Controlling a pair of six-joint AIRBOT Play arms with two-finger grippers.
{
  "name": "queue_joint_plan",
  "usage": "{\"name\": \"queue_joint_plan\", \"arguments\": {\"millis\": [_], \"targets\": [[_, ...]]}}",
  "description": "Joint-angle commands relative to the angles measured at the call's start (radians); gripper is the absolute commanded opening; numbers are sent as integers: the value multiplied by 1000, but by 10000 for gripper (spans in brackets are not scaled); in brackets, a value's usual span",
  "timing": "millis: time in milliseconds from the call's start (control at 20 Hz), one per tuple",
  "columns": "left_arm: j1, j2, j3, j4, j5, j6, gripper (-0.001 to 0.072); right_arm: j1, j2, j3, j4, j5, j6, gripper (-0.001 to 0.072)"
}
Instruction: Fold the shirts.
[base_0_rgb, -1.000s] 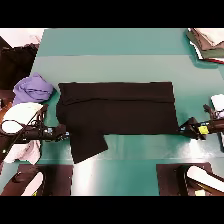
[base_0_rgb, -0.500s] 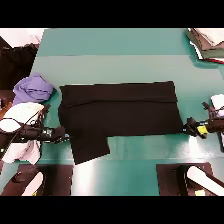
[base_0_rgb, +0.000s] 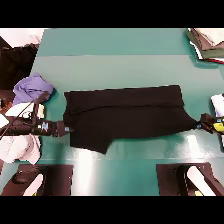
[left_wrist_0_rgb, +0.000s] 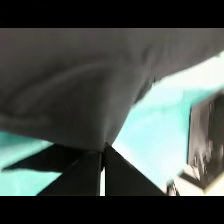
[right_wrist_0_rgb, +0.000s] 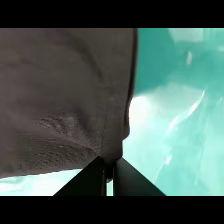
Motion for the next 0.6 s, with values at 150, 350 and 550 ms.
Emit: {"name": "queue_joint_plan", "arguments": {"millis": [150, 350, 550], "targets": [[-10, -11, 33, 39, 344, 3, 24, 172, 5, 104, -16, -240, 93, 15], [-10, -98, 33, 42, 478, 3, 24, 233, -130, 219, -15, -259, 113, 15], [-10, -189, 34, 42, 624, 4, 24, 305, -298, 326, -16, -271, 117, 15]]}}
